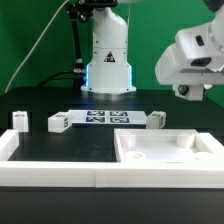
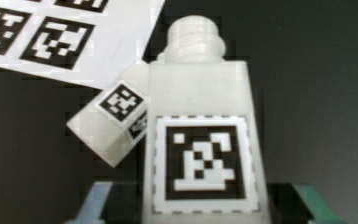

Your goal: Assemble one leg

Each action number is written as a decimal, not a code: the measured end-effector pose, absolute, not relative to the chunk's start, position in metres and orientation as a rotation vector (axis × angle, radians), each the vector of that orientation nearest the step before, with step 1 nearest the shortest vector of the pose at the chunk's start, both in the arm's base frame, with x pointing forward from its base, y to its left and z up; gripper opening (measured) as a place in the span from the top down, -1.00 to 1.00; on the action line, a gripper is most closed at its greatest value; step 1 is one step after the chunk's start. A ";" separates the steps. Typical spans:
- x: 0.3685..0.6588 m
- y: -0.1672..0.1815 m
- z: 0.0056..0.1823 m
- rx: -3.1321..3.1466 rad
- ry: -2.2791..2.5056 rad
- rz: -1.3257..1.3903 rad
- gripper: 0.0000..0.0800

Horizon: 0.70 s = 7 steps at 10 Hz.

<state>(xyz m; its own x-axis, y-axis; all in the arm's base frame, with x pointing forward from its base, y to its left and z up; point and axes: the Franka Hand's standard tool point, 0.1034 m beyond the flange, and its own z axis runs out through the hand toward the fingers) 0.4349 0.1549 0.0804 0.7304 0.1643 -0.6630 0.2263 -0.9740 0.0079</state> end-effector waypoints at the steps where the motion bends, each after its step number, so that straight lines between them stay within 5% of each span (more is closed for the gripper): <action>1: 0.444 0.158 0.080 2.912 0.325 -0.919 0.27; 5: 0.481 0.134 0.127 3.040 0.372 -0.543 0.27; 7: 0.479 0.136 0.122 3.090 0.381 -0.314 0.27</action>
Offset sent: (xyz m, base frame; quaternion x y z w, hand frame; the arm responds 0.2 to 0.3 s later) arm 0.0330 -0.0338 0.0536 -0.0088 0.1285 -0.0185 0.9915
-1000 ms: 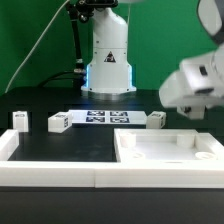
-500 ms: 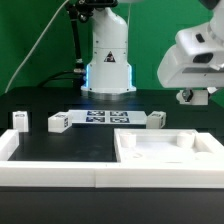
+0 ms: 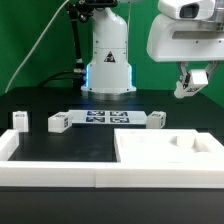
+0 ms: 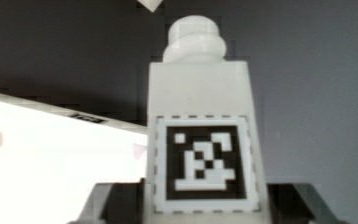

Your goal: Assemble one leg

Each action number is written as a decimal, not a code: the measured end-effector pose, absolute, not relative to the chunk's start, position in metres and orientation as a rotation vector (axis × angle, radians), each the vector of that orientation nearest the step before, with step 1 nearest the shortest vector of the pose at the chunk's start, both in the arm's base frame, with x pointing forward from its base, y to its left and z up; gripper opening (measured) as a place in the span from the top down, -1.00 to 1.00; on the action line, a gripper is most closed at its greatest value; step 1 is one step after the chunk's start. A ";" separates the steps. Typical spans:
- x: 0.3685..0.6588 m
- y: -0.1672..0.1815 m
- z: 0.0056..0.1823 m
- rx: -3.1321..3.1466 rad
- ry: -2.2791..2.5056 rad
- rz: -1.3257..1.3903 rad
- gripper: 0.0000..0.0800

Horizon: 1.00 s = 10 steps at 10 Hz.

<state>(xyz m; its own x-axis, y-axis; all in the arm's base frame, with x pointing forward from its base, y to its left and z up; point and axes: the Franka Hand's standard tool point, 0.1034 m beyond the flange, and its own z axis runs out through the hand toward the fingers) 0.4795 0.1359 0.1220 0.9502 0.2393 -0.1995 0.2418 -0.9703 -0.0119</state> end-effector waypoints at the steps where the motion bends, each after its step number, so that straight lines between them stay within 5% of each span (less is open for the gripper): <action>1: 0.487 0.138 0.123 3.119 0.383 -0.138 0.27; 4: 0.511 0.134 0.124 3.130 0.479 0.335 0.27; 6: 0.549 0.121 0.150 3.079 0.520 0.584 0.27; 7: 0.550 0.124 0.151 3.050 0.514 0.786 0.27; 10: 0.542 0.122 0.139 3.038 0.529 0.830 0.27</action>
Offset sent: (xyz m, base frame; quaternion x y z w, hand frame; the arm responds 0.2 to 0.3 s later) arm 0.0490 -0.0172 -0.0040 -0.0237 0.2667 -0.0841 0.9598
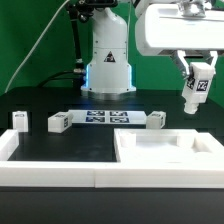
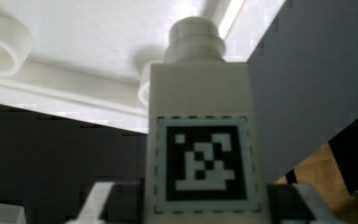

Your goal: Assemble one leg

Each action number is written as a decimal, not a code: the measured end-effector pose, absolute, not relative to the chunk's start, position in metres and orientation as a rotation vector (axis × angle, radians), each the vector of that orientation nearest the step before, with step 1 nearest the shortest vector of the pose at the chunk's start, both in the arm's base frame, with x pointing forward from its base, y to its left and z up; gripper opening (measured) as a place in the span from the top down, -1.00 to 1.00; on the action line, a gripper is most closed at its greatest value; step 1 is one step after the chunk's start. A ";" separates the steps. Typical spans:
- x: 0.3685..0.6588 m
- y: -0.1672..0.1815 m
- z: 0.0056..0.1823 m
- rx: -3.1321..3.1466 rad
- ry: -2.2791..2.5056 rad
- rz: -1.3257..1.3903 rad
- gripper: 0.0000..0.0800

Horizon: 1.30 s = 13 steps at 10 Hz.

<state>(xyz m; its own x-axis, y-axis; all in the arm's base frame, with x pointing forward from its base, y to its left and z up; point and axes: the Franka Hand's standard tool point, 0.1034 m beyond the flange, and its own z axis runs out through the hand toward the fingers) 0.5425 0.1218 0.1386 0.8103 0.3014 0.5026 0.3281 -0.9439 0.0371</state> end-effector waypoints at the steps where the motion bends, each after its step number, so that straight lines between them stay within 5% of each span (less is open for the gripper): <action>1: 0.548 0.123 0.127 -2.937 -0.535 -0.801 0.27; 5: 0.601 0.124 0.108 -2.923 -0.609 -0.849 0.27; 13: 0.623 0.122 0.104 -2.923 -0.636 -0.859 0.27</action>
Offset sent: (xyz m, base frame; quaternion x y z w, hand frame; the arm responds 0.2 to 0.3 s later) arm 0.0498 0.0067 -0.0178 0.0068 0.0244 -0.0299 0.9992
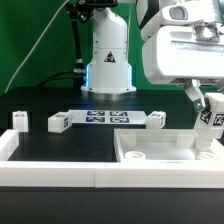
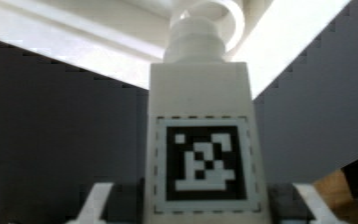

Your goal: Assemble one leg

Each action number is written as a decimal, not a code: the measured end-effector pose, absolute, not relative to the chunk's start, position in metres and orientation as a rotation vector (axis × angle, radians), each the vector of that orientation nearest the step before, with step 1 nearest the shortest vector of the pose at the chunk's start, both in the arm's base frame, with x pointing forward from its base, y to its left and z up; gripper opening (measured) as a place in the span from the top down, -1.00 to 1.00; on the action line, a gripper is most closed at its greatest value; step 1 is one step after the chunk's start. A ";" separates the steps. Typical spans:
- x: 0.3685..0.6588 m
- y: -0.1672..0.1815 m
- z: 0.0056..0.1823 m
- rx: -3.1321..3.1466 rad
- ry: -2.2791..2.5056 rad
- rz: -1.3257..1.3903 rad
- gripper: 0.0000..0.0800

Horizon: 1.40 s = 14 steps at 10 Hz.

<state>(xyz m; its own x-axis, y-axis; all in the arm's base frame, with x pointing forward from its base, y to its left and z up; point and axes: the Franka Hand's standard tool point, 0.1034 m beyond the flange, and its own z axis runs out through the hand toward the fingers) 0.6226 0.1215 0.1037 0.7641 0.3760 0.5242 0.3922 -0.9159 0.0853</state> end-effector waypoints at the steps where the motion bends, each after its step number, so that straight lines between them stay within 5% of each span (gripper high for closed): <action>1: 0.623 0.122 0.102 -2.924 -0.636 -0.855 0.27; 7: 0.614 0.127 0.080 -2.915 -0.637 -0.853 0.27; 14: 0.617 0.113 0.079 -2.900 -0.588 -0.927 0.26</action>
Offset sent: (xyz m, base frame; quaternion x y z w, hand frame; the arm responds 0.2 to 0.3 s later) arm -0.0117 0.0083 -0.0186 -0.0015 0.0115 0.0293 0.9995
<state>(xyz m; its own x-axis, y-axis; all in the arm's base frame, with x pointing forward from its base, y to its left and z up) 0.6174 0.1134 0.0786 0.7492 0.3425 0.5669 0.3670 -0.9272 0.0752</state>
